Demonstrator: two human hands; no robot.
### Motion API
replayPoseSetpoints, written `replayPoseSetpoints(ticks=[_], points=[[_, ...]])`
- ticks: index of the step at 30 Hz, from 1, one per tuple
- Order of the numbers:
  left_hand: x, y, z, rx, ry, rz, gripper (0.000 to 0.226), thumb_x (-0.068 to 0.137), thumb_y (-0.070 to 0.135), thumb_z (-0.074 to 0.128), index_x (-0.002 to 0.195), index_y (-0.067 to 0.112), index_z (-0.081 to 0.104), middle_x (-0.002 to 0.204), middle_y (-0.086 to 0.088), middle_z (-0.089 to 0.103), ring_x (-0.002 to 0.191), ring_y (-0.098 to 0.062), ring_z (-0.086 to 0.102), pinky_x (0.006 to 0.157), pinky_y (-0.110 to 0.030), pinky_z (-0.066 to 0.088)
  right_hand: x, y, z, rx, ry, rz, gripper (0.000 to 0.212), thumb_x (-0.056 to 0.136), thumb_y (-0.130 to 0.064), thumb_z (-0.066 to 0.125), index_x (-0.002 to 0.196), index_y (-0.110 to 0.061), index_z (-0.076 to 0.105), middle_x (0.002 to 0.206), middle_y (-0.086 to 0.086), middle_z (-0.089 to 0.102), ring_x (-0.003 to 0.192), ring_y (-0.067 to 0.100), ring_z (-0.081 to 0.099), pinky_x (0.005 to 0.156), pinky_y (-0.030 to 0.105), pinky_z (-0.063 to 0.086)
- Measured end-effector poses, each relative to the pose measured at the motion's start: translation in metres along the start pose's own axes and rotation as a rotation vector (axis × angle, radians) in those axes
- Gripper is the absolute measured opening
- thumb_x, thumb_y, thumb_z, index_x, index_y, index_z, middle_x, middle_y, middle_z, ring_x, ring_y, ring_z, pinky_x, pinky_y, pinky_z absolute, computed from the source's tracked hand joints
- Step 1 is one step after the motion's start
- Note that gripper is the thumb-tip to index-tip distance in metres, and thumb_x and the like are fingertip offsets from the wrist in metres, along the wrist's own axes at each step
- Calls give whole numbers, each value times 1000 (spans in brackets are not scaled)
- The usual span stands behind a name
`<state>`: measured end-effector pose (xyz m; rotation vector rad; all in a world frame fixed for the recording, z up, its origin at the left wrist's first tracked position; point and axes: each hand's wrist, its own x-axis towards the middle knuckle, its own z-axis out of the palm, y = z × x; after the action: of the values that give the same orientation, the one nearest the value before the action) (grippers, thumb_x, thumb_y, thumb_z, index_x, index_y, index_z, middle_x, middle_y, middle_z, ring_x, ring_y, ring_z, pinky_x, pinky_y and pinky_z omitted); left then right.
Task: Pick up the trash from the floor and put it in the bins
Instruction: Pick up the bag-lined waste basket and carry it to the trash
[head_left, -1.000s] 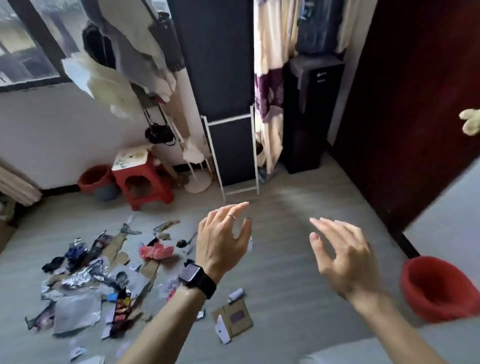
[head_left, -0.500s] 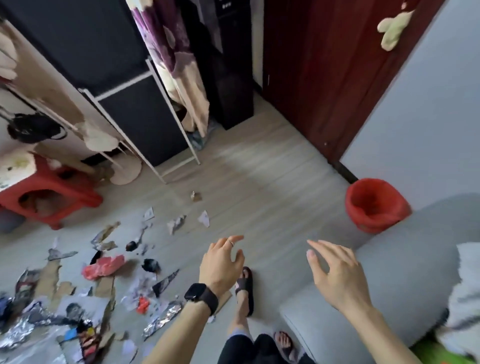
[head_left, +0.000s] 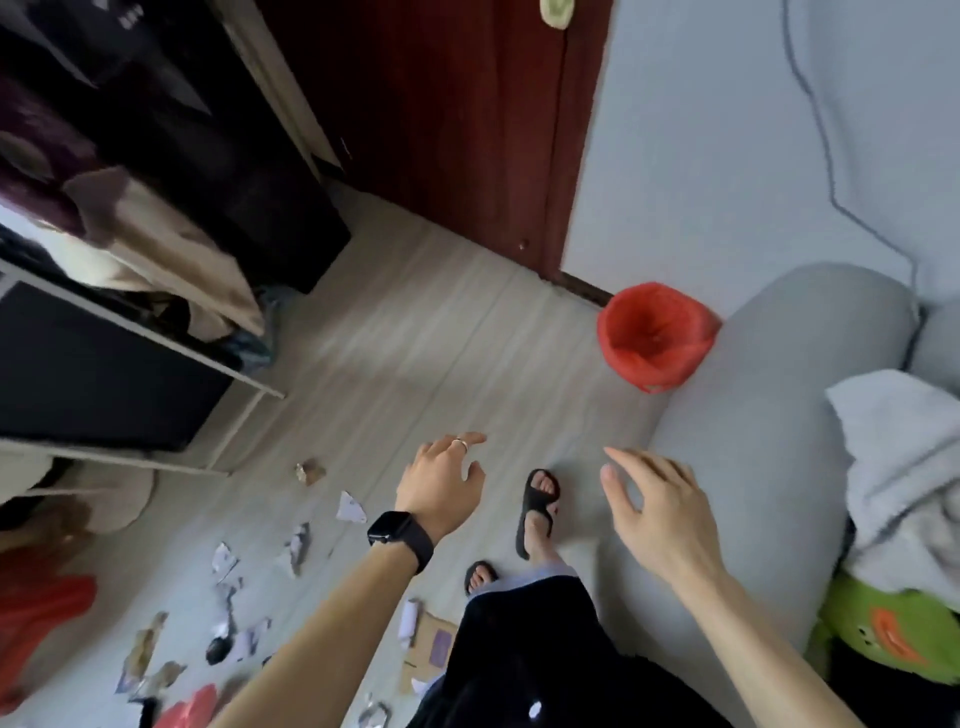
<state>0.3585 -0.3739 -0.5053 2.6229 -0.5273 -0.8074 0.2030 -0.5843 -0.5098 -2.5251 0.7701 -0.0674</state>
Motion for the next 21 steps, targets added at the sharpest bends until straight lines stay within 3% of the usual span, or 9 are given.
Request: replayPoseSetpoints(ticks=[8,12,17,21], points=[[160,107,0,94,-92,184,41,93,29,46,133,36,52,137,11,52,125,-15,48,93,-42,50,109,63,7,-7,12,257,34,90,-42,53,117,-30,69,110,-5,72,99,31,63,78,40,55],[231,159,5,154,-119,266,40,94,29,46,133,33,54,138,12,50,128,-14,43,103,-42,43,168,99,3,-12,-3,350,34,93,-41,54,120,-27,69,114,-2,72,103,31,62,87,39,51],[319,202,27,236,-137,373,40,92,30,48,132,33,54,136,10,51,127,-13,44,105,-40,42,235,140,9,9,-48,480,37,96,-45,50,127,-31,64,124,-4,68,112,28,56,94,40,48],[402,222,64,384,-173,469,47,92,30,49,139,32,48,147,1,41,137,-18,33,115,-39,26,278,182,45,170,-88,644,39,95,-49,46,126,-32,64,124,-3,68,114,28,58,95,42,49]])
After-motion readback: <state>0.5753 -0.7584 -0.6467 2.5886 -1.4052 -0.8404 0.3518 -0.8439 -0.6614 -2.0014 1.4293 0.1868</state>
